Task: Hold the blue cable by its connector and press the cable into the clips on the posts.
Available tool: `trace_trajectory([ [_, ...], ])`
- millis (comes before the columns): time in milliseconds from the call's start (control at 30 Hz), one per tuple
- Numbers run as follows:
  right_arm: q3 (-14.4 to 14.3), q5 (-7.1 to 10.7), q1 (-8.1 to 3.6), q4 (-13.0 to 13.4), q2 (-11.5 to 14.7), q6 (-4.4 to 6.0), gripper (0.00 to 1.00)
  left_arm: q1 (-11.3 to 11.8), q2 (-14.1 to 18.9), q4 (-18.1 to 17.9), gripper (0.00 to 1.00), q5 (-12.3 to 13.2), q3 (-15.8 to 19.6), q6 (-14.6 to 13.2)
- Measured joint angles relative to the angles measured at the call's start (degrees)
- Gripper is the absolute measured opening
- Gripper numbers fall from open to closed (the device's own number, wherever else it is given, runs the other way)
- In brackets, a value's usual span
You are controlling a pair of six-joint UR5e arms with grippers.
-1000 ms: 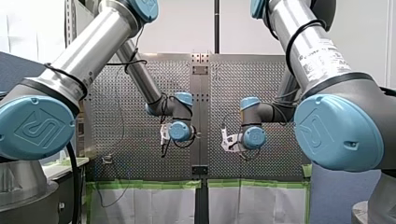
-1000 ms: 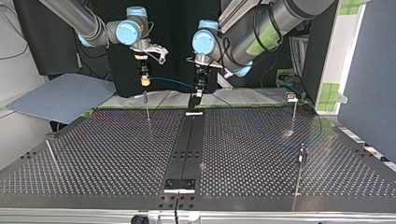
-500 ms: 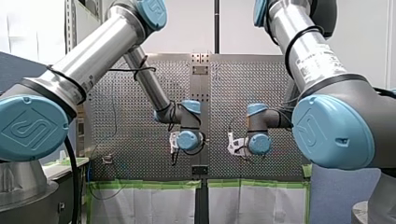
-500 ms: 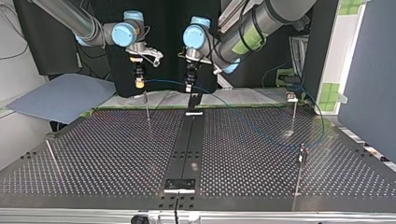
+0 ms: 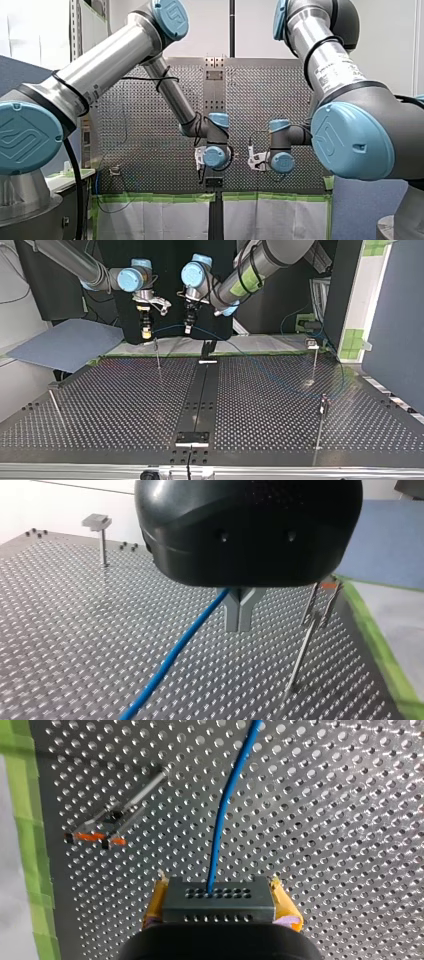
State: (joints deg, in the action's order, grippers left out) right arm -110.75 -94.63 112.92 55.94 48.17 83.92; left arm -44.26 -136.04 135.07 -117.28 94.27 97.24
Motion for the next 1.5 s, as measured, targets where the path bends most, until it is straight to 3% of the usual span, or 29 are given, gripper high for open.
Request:
trace_trajectory([
  [267, 0.01, 0.84, -2.10, 0.46, -0.22, -1.80, 0.00, -2.30, -4.59, 1.99, 0.00, -2.14, -4.60, 0.46],
  [600, 0.00, 3.05, -4.26, 1.21, -2.33, -3.28, 0.00, -3.84, -10.52, 0.57, 0.00, -5.84, -10.46, 1.31],
  [833, 0.20, 5.35, -6.19, 4.53, -6.41, -3.25, 0.00, -3.97, -13.12, 1.09, 0.00, -6.32, -12.96, 1.43],
  [1033, 0.62, 6.58, -7.93, 5.69, -8.18, -3.25, 0.00, -4.50, -16.26, 3.16, 0.00, -6.60, -16.13, 1.93],
  [1300, 3.02, 8.23, -10.12, 6.15, -11.60, -2.94, 0.00, -5.01, -17.40, 2.87, 0.00, -7.15, -18.65, 2.43],
  [1500, 4.49, 9.76, -12.71, 5.62, -12.93, -2.80, 0.00, -5.06, -17.65, 2.49, 0.00, -7.59, -20.12, 2.44],
])
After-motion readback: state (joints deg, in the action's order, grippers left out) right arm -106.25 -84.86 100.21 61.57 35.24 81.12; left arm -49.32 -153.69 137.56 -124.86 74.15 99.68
